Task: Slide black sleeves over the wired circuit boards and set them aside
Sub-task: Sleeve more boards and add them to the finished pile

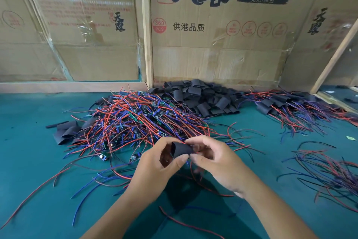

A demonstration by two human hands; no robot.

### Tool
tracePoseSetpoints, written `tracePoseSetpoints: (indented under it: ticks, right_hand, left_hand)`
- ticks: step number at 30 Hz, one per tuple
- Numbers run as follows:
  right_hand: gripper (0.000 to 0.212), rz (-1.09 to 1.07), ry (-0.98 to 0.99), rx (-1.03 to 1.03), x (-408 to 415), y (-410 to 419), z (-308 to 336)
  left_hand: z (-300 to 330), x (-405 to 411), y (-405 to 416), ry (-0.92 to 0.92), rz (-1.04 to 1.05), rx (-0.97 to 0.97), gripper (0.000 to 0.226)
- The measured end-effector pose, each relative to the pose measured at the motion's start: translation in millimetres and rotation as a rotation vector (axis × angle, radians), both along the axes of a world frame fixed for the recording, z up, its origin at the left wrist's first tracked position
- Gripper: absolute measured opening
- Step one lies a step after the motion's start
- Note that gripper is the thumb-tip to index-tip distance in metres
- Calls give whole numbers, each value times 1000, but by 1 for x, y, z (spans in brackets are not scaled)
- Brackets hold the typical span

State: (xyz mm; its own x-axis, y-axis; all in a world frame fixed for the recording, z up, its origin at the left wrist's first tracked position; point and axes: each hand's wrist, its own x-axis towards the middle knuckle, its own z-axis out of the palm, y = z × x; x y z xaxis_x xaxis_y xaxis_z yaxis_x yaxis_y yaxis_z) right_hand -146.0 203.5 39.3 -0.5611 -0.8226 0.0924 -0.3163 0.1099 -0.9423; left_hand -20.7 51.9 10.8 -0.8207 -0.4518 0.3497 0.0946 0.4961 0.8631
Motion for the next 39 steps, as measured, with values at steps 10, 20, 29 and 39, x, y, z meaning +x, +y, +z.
tracePoseSetpoints:
  ticks: [10,20,29,39]
  right_hand:
    - [46,54,637,45,-5,4,-3]
    - [28,-153,553,-12,-17,3,-12]
    - [29,-250,550,-43,-23,5,-13]
    - [33,-417,483,-50,-38,13,-9]
  left_hand:
    - [4,2,-1,-87,-99,-91,32]
    - [14,29,-83,-574,281,-578,21]
    - [30,33,-72,-552,315,-630,17]
    - [50,42,-65,-375,220,-400,11]
